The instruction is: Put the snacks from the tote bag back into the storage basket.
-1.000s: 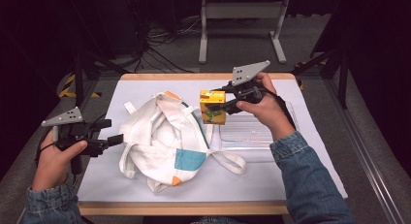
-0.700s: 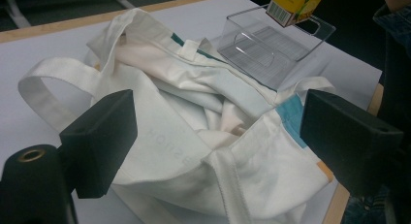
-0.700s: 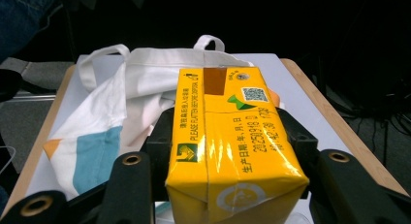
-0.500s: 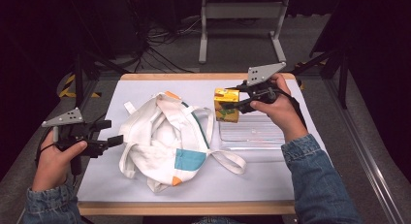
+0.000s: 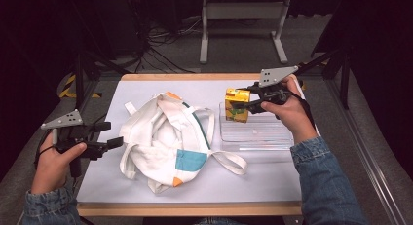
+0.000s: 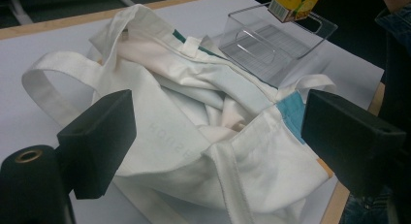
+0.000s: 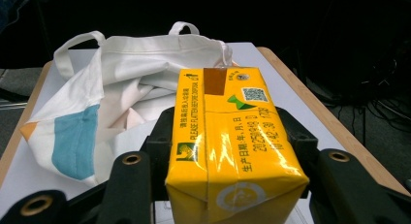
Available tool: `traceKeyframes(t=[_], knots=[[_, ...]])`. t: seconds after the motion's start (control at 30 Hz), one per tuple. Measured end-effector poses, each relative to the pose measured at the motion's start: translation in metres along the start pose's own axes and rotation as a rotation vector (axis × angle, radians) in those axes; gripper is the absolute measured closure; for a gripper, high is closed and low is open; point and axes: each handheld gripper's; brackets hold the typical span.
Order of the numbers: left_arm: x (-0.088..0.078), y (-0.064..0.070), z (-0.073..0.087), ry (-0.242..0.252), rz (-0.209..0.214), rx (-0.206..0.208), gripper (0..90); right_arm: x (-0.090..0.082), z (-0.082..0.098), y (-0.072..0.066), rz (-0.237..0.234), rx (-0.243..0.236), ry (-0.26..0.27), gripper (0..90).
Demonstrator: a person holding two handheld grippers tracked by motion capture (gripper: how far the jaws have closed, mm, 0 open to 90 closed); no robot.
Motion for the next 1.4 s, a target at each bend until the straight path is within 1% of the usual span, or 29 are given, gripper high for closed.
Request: traceKeyframes(t=[0.07,0.33,0.47,0.5,0.57,0.67,0.77,0.93,1.0,1.23,1.4], knots=[[0.0,0.0,0.001,0.003,-0.004,-0.005,13.5,-0.001,0.004,0.001,0.001,0.008,0.001,51.9],[-0.001,0.0,0.001,0.0,-0.005,-0.003,13.3,-0.004,0.017,0.003,-0.003,0.03,-0.015,51.9],[0.0,0.0,0.001,0.0,-0.005,-0.002,13.2,-0.004,0.025,0.002,-0.017,0.042,-0.022,51.8],[0.001,0.0,0.002,-0.005,-0.003,-0.008,13.2,-0.004,0.027,0.002,-0.022,0.045,-0.024,51.8],[0.002,-0.001,0.002,-0.01,-0.002,-0.001,13.1,-0.004,0.031,0.002,-0.036,0.058,-0.016,51.8],[0.003,-0.001,0.002,-0.012,0.005,-0.006,13.1,-0.004,0.035,0.003,-0.047,0.069,-0.005,51.8],[0.003,-0.001,0.002,-0.013,0.006,-0.003,13.1,-0.002,0.041,0.002,-0.061,0.076,-0.005,51.7],[0.004,-0.001,0.002,-0.016,0.004,-0.002,13.1,0.002,0.049,0.001,-0.072,0.078,-0.018,51.7],[0.004,0.0,0.003,-0.016,0.002,-0.01,13.0,0.004,0.051,0.0,-0.076,0.08,-0.023,51.7],[0.005,-0.001,0.003,-0.02,0.007,-0.001,13.0,0.009,0.057,-0.002,-0.095,0.076,-0.047,51.7],[0.005,-0.001,0.003,-0.02,0.007,0.0,13.0,0.015,0.061,-0.005,-0.117,0.069,-0.07,51.7]])
Point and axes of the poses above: each handheld gripper's, and its own axes: x roughly forward along the jaws, z roughly out of its underside, y roughly to its right, and after that the axes turned 6 degrees about -z, right-handed
